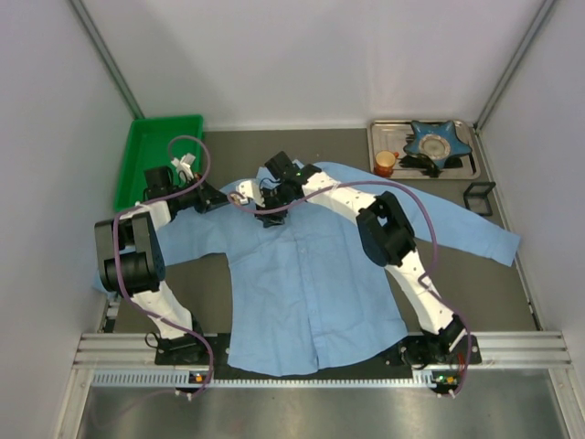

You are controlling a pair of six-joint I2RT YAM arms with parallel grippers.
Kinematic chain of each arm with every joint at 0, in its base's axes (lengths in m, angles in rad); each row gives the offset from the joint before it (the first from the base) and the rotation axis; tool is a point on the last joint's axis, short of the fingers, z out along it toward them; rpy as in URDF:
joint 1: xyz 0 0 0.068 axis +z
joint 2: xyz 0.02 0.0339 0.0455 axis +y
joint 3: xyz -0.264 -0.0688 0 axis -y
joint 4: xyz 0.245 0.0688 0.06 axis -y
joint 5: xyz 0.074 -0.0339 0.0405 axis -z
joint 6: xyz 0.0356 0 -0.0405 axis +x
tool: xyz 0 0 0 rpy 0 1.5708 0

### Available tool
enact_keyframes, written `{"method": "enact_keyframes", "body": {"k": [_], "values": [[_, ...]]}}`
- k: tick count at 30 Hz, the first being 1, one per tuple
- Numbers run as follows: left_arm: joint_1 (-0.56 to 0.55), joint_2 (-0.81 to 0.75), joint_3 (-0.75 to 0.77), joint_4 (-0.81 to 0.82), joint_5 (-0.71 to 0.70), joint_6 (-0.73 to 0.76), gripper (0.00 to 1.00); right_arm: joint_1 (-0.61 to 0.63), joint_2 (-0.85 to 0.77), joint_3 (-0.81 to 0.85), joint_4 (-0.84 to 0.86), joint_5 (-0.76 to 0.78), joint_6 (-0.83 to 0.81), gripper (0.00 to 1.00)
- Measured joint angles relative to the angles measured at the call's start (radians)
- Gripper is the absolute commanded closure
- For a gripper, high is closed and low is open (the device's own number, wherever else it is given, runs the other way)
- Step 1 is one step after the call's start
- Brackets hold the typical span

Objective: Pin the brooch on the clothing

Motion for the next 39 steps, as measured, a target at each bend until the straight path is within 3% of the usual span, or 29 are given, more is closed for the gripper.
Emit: {"method": "enact_keyframes", "body": {"k": [10,16,19,23,34,39], "values": [[0.000,0.000,-0.006,0.009,0.000,-0.013,1.00,0.003,0.003,-0.002,-0.095,0.014,-0.051,0.52],[0.000,0.000,-0.008,0.015,0.000,-0.022,1.00,0.011,0.020,0.019,-0.148,0.035,-0.089,0.61],[0.000,0.000,-0.010,0.018,-0.001,-0.028,1.00,0.016,0.032,0.042,-0.175,0.043,-0.107,0.73],[0.000,0.000,-0.010,0.021,-0.001,-0.033,1.00,0.025,0.048,0.074,-0.211,0.051,-0.129,1.00],[0.000,0.000,-0.011,0.018,-0.008,-0.020,1.00,0.027,0.048,0.075,-0.195,0.055,-0.116,1.00],[-0.014,0.000,-0.011,0.002,-0.016,-0.009,1.00,0.027,-0.003,-0.022,-0.096,0.063,-0.064,1.00]]}}
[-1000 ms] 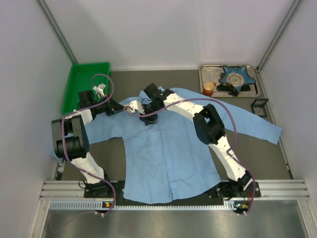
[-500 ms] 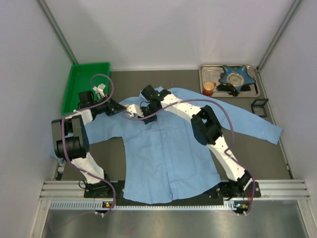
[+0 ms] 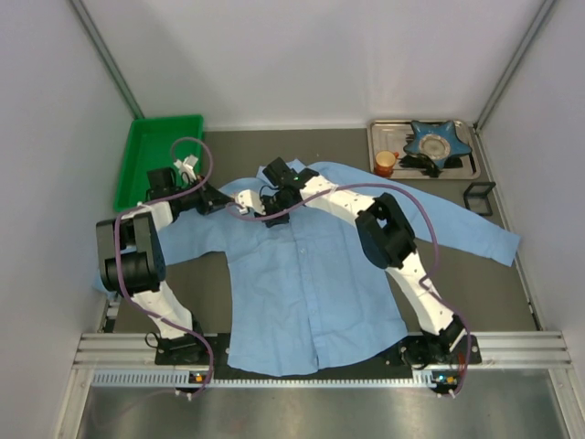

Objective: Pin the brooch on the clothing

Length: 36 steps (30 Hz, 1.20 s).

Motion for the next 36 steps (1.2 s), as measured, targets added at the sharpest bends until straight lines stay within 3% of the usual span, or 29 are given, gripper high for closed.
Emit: {"method": "enact_keyframes", "body": {"k": [17,36], "values": [[-0.135,0.050,0.001,-0.011,-0.001,-0.065,1.00,0.002,-0.232,-0.358,0.341,0.086,0.065,1.00],[-0.143,0.171,0.023,0.122,0.002,-0.219,1.00,0.016,-0.277,-0.474,0.494,0.121,0.063,1.00]]}}
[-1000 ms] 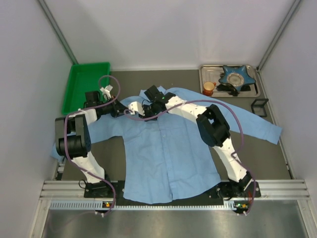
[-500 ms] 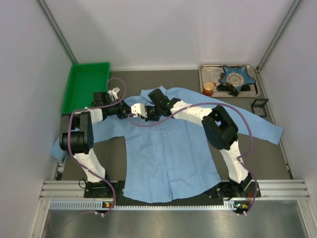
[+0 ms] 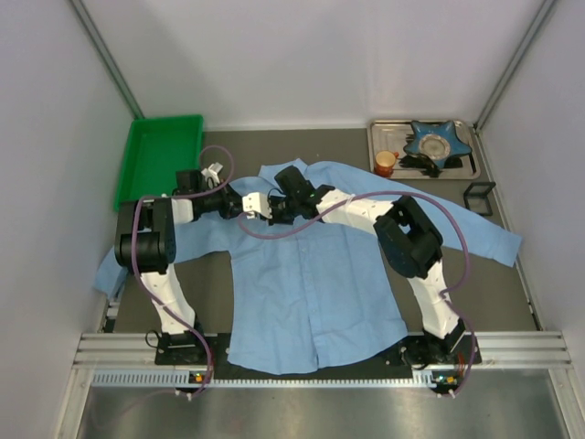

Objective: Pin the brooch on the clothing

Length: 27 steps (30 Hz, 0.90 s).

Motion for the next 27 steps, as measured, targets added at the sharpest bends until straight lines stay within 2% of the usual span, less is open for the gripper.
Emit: {"method": "enact_keyframes", "body": {"k": [27], "values": [[-0.020,0.038,0.005,0.055,-0.001,-0.045,1.00,0.003,-0.009,-0.026,0.035,0.006,-0.004,1.00]]}}
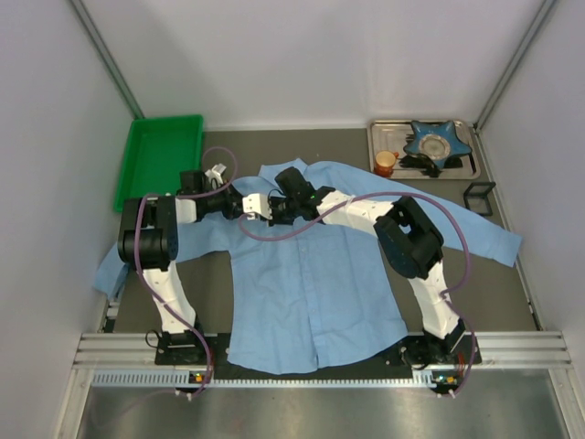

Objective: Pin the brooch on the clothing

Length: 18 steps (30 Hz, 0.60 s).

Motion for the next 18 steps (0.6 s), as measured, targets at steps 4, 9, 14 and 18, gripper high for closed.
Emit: {"method": "enact_keyframes", "body": {"k": [4,9,14,18], "values": [[0.000,0.009,0.000,-0.002,0.000,0.009,1.00,0.000,0.000,0.000,0.001,0.000,-0.006,1.00],[0.000,0.013,0.001,-0.019,-0.003,0.027,1.00,0.000,0.000,-0.002,0.001,-0.001,-0.015,1.00],[0.001,0.013,0.011,-0.035,-0.003,0.045,1.00,0.000,-0.002,-0.005,0.005,0.000,-0.023,1.00],[0.001,0.013,0.011,-0.035,0.001,0.045,1.00,0.001,-0.004,-0.005,0.005,0.000,-0.026,1.00]]}}
